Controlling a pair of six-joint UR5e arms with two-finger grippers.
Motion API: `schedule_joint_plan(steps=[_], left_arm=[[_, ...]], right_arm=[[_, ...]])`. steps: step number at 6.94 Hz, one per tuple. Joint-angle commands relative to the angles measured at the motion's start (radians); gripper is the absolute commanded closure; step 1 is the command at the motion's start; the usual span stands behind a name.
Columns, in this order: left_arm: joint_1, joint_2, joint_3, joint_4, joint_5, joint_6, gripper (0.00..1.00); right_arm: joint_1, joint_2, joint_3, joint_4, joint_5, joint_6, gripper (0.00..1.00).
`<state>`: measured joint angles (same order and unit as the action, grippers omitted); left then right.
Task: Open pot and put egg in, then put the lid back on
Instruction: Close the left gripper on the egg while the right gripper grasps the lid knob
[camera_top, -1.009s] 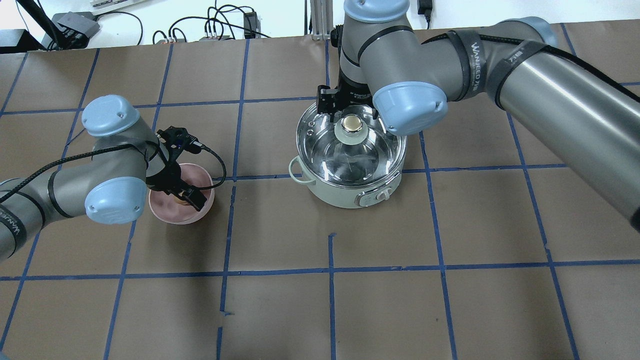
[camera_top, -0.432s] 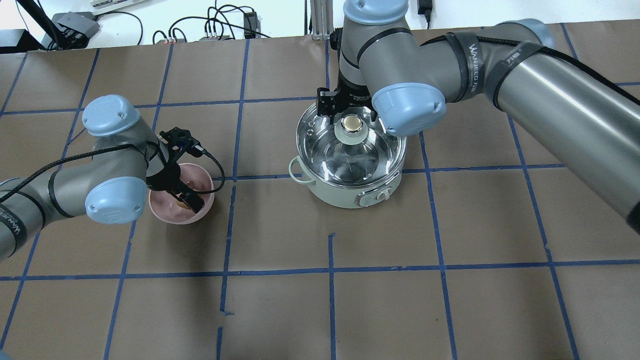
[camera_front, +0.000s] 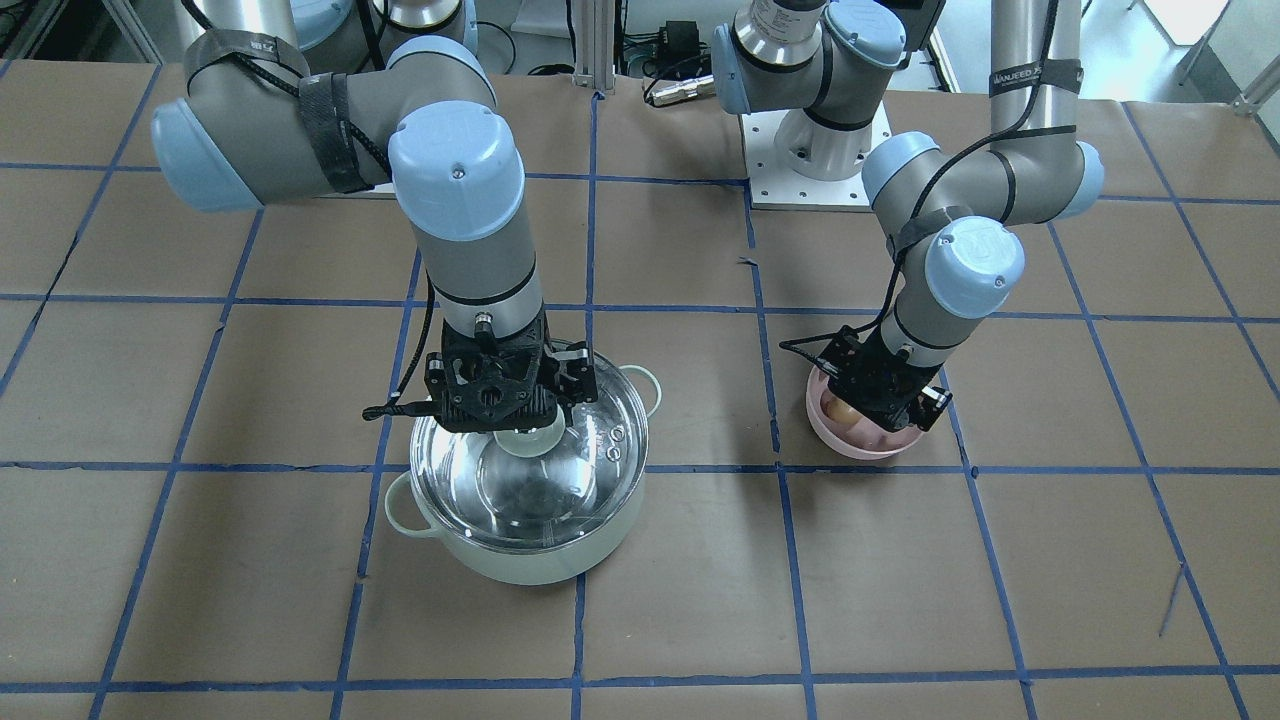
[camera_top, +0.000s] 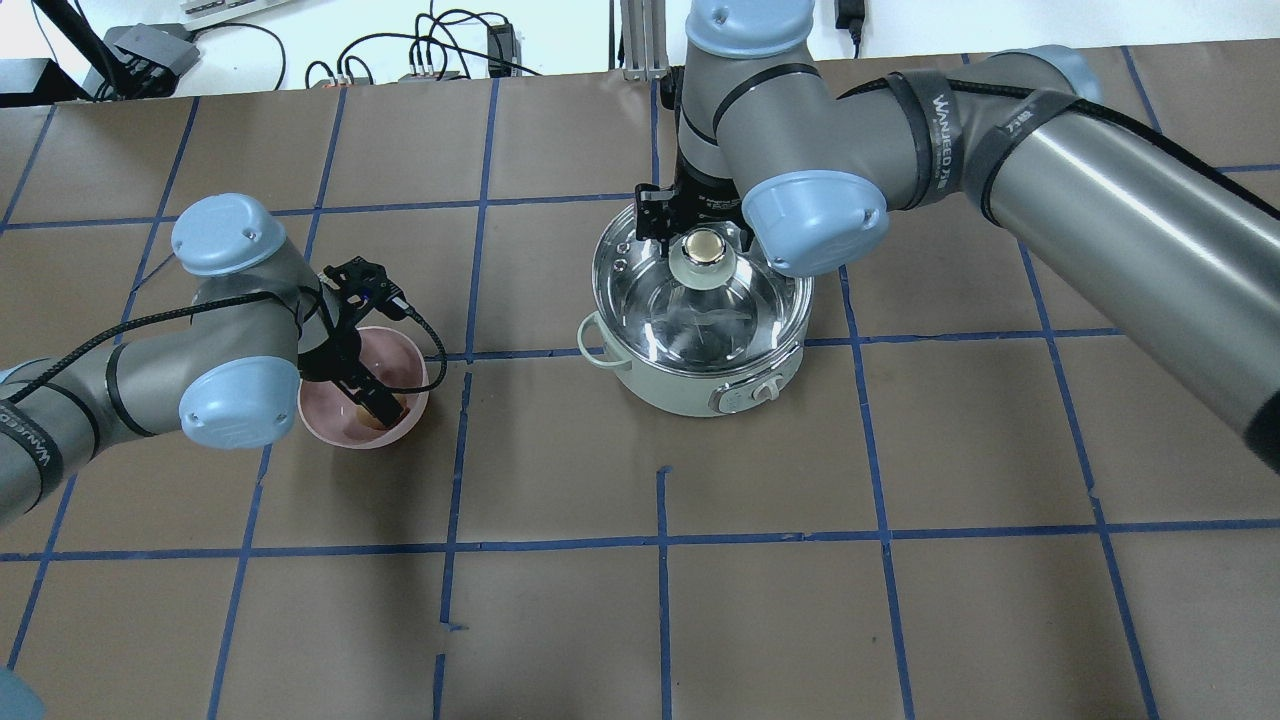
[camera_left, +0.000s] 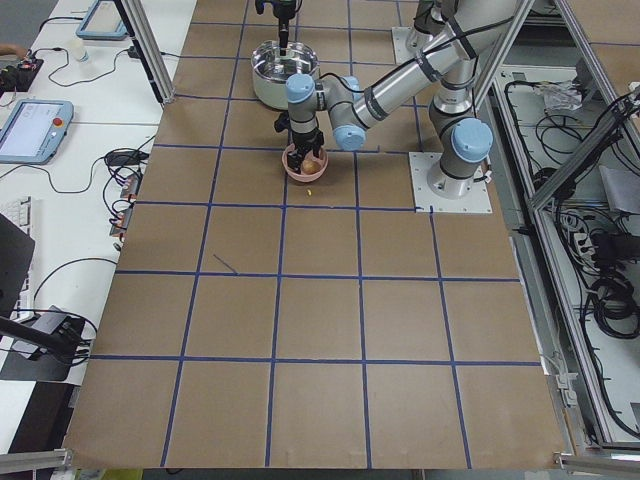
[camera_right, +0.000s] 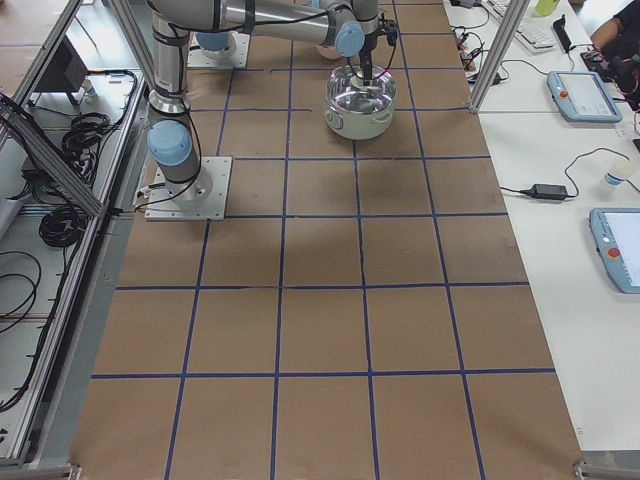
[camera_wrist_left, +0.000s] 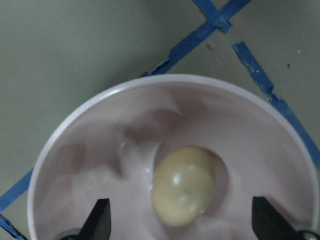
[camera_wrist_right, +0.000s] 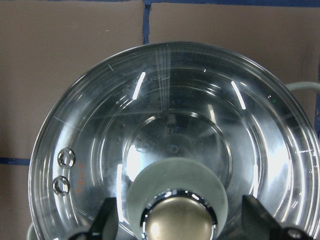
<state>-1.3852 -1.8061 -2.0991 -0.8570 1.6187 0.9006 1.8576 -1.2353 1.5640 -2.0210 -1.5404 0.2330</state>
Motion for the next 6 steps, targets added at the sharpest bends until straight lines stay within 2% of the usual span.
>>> schedule_joint_plan(steps=[1,2,3,4,5,6], left_arm=[[0.0,-0.004,0.001,0.004,0.0,0.067,0.02],[0.0,-0.003,0.002,0.006,0.0,0.152,0.01],[0.0,-0.002,0.002,0.006,0.0,0.203,0.01],[0.0,-0.002,0.001,0.004,0.001,0.231,0.01],[0.0,-0.009,-0.001,0.003,0.003,0.234,0.01],[0.0,-0.018,-0.001,0.003,-0.003,0.233,0.02]], right_arm=[[0.0,-0.001,0.004,0.01,-0.001,0.018,0.19],[0.0,-0.001,0.01,0.01,-0.001,0.019,0.23],[0.0,-0.001,0.011,0.01,0.0,0.017,0.34],[0.0,-0.001,0.011,0.005,0.0,0.012,0.6],[0.0,-0.001,0.008,-0.001,-0.001,0.002,0.71],[0.0,-0.001,0.005,-0.002,-0.001,0.0,0.76]])
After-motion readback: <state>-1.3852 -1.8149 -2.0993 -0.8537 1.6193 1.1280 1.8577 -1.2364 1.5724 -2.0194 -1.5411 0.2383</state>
